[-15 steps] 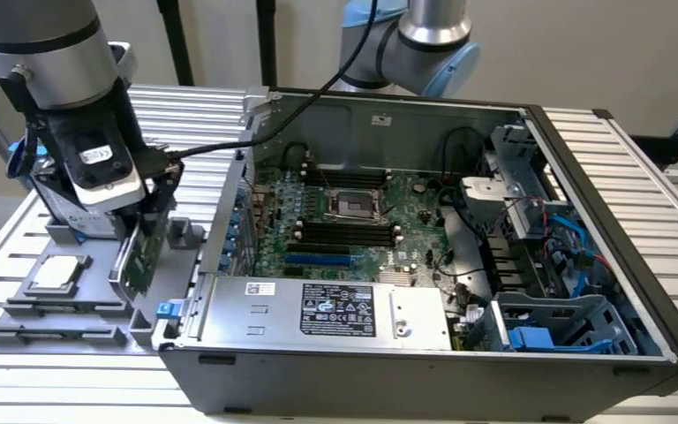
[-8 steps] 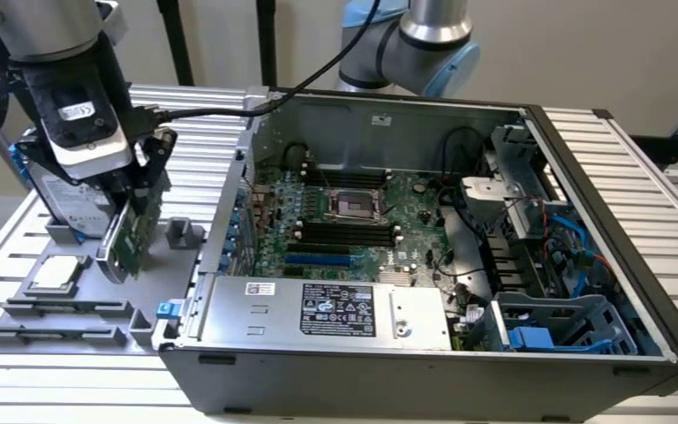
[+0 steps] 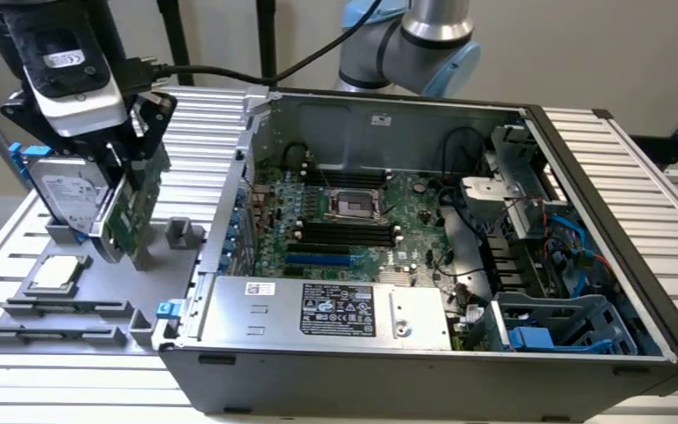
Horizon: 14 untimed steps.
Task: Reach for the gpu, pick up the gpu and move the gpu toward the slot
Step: 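Pick up the gpu and move the gpu toward the slot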
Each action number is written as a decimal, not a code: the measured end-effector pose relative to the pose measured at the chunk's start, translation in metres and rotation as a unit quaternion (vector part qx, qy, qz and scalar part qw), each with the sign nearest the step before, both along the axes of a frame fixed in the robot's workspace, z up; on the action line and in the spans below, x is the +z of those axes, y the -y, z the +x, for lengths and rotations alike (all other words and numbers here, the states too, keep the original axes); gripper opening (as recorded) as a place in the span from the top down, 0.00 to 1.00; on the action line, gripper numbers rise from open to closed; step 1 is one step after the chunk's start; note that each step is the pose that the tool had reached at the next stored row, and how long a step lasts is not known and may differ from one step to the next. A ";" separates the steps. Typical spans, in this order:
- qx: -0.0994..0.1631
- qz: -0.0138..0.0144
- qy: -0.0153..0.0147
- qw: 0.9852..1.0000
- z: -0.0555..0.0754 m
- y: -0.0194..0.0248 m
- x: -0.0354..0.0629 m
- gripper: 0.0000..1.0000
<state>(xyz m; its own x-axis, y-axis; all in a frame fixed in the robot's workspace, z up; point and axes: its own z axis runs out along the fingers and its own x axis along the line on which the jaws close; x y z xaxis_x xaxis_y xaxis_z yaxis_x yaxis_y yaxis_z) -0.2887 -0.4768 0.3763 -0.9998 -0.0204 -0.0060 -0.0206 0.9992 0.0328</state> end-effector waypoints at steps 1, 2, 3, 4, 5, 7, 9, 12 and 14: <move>0.000 0.000 0.000 1.000 0.003 0.0001 0.0045 0.74; 0.000 0.001 0.000 1.000 0.006 0.0003 0.0090 0.74; 0.000 0.001 0.000 1.000 0.009 0.0004 0.0135 0.74; 0.000 0.002 0.000 1.000 0.013 0.0006 0.0179 0.74; 0.000 0.002 0.000 1.000 0.018 0.0008 0.0223 0.74; 0.000 0.004 0.000 1.000 0.027 0.0015 0.0311 0.74; 0.000 0.005 0.000 1.000 0.036 0.0023 0.0397 0.74; 0.000 0.008 0.000 1.000 0.050 0.0035 0.0497 0.74; 0.000 0.011 0.000 1.000 0.059 0.0037 0.0540 0.74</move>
